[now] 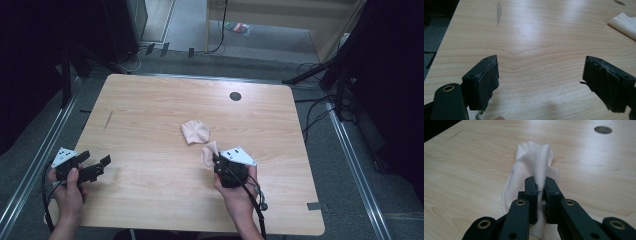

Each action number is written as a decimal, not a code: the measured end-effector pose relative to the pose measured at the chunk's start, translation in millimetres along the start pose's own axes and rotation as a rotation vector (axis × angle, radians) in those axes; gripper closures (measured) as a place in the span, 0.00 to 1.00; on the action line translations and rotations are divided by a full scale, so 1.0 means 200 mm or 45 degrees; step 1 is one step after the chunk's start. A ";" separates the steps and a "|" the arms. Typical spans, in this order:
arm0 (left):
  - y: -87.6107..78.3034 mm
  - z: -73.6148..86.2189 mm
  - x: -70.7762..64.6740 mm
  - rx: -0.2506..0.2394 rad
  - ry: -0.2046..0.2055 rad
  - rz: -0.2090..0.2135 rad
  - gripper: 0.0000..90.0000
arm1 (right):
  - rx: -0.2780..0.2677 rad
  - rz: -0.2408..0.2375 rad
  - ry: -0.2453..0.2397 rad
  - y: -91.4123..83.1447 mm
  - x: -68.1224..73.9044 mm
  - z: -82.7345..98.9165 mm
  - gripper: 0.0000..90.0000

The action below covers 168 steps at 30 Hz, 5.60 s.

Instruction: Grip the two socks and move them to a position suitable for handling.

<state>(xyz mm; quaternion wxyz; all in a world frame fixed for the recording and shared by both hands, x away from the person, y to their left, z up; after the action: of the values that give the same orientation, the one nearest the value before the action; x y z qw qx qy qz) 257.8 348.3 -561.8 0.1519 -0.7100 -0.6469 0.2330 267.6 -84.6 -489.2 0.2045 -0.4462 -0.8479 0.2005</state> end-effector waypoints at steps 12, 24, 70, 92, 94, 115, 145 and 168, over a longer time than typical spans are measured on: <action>0.00 0.00 -0.01 0.000 0.006 0.006 0.16 | 0.148 -0.102 -0.009 0.16 0.20 0.17 0.93; -0.01 0.00 -0.02 -0.010 0.044 -0.030 0.16 | 0.048 -0.256 0.121 0.11 0.13 0.11 0.45; -0.03 0.15 -0.86 0.297 0.482 0.321 1.00 | 0.150 -0.265 -0.022 0.15 0.19 0.31 0.98; -0.03 0.17 -0.99 0.276 0.581 0.321 0.83 | 0.036 -0.369 0.222 0.07 0.04 0.23 0.98; -0.03 0.17 -1.00 0.272 0.628 0.323 0.96 | 0.014 -0.337 0.235 0.05 -0.02 0.21 0.98; -0.02 0.11 -0.95 0.273 0.696 0.416 1.00 | 0.152 -0.256 0.353 -0.05 -0.19 0.31 0.99; -0.01 0.07 -0.83 0.102 0.470 0.410 0.40 | 0.084 -0.223 0.190 -0.03 -0.19 0.29 0.60; 0.07 0.01 -0.58 0.013 0.193 0.394 0.11 | 0.041 -0.209 0.073 0.00 -0.11 0.15 0.37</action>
<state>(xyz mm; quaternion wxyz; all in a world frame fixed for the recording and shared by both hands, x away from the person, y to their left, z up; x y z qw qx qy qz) 262.7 231.5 -555.2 0.1664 -0.8158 -0.5154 0.2027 263.5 -107.2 -518.3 0.2517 -0.3773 -0.8721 0.1837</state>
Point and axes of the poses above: each handheld gripper's, and its own axes: y roughly forward along the jaws, z roughly out of its underside, x roughly to its left, the point moved 2 cm from there along y, roughly forward along the jaws, and after that the axes turned 8 degrees about -z, right-handed, at the moved point
